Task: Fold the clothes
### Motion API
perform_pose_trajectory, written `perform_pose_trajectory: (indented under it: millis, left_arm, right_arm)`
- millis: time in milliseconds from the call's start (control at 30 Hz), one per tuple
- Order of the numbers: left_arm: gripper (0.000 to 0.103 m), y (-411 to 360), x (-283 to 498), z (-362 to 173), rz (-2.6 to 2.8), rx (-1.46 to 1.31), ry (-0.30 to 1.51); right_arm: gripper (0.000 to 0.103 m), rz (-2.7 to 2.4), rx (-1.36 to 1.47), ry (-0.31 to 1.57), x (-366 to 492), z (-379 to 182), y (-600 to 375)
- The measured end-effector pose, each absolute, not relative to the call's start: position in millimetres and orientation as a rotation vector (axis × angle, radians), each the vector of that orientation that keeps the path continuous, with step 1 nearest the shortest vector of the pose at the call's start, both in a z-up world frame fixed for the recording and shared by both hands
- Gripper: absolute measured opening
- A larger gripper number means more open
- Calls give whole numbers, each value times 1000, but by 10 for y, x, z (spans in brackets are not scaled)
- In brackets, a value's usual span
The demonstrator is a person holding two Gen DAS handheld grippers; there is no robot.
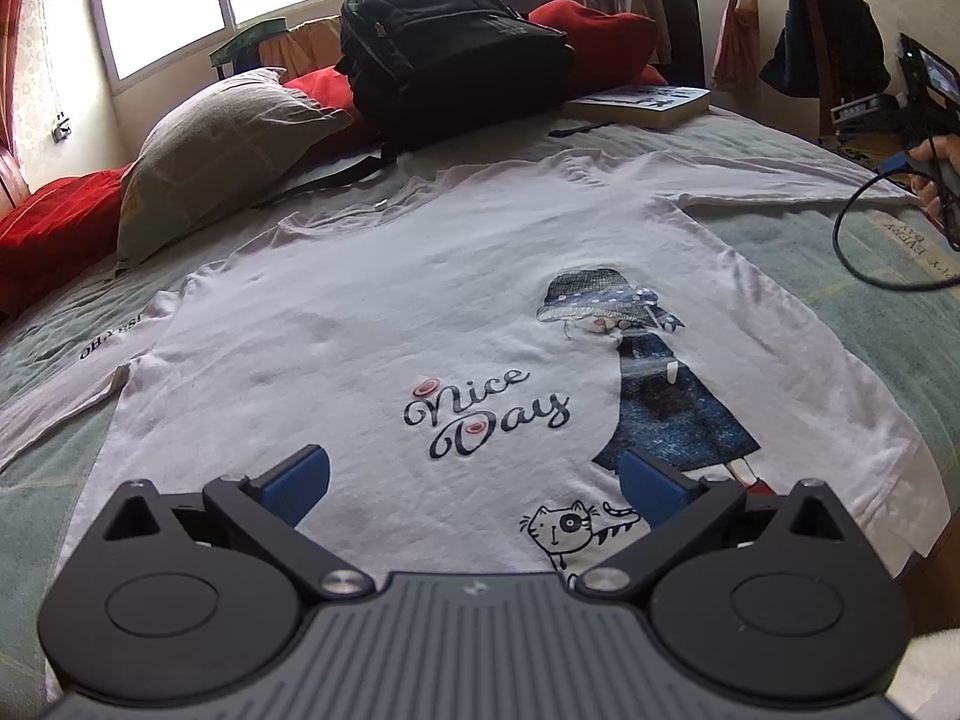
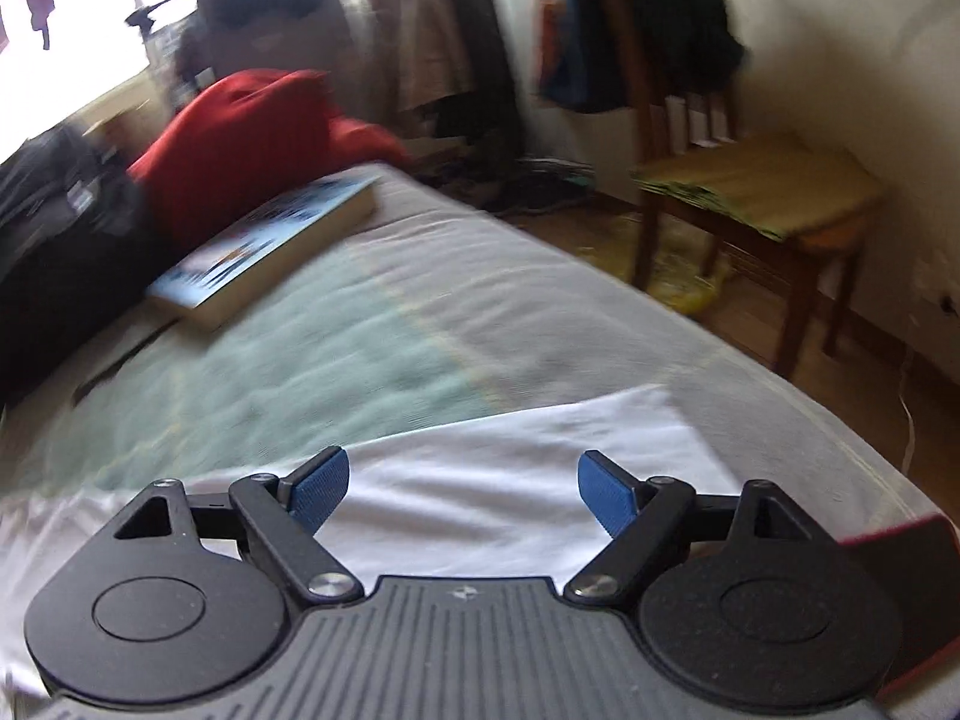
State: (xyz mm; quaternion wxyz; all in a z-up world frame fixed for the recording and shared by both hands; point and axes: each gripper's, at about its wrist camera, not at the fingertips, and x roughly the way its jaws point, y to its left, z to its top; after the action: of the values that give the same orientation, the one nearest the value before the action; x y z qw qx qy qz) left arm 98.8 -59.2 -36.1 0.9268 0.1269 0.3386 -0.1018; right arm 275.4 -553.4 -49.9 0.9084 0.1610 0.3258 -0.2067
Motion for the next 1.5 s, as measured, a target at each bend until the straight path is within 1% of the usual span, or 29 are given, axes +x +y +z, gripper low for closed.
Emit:
perform_pose_trajectory:
  millis: [200, 267, 367, 433, 633, 700, 867, 1000, 1133, 1233, 1300, 1500]
  left_arm:
    - [102, -574, 975, -358, -201, 258, 691]
    - [102, -546, 978, -361, -200, 250, 691]
    - [102, -486, 1009, -372, -197, 238, 696]
    - [102, -440, 1034, -370, -192, 230, 695]
    - [102, -298, 1080, -358, -179, 190, 692]
    - [102, -251, 1108, -356, -167, 185, 698]
    - [102, -55, 1131, -342, -123, 150, 697]
    - [102, 93, 1183, -374, -107, 113, 708]
    - [102, 163, 1241, -376, -116, 102, 702]
    - [102, 193, 1264, -373, -122, 87, 694]
    - [102, 216, 1276, -381, -122, 79, 697]
    - [102, 327, 1319, -394, -109, 63, 702]
  right_arm:
    - [93, -253, 111, 768, 3057, -637, -4837]
    - [103, -265, 106, 768, 2967, -719, -4799]
    - [103, -278, 125, 775, 2796, -705, -4818]
    - [103, -302, 132, 796, 2737, -597, -4799]
    - [103, -139, 139, 743, 3002, -203, -4227]
    - [103, -63, 111, 757, 3190, -203, -3933]
    - [103, -18, 48, 849, 3500, -478, -3447]
    - [103, -10, 45, 875, 3318, -592, -3454]
    - [103, -56, 93, 912, 3351, -426, -3559]
    - [103, -98, 111, 863, 3551, -287, -3559]
    - [103, -130, 122, 874, 3761, -297, -3535]
    - [103, -268, 135, 904, 4230, -536, -3701]
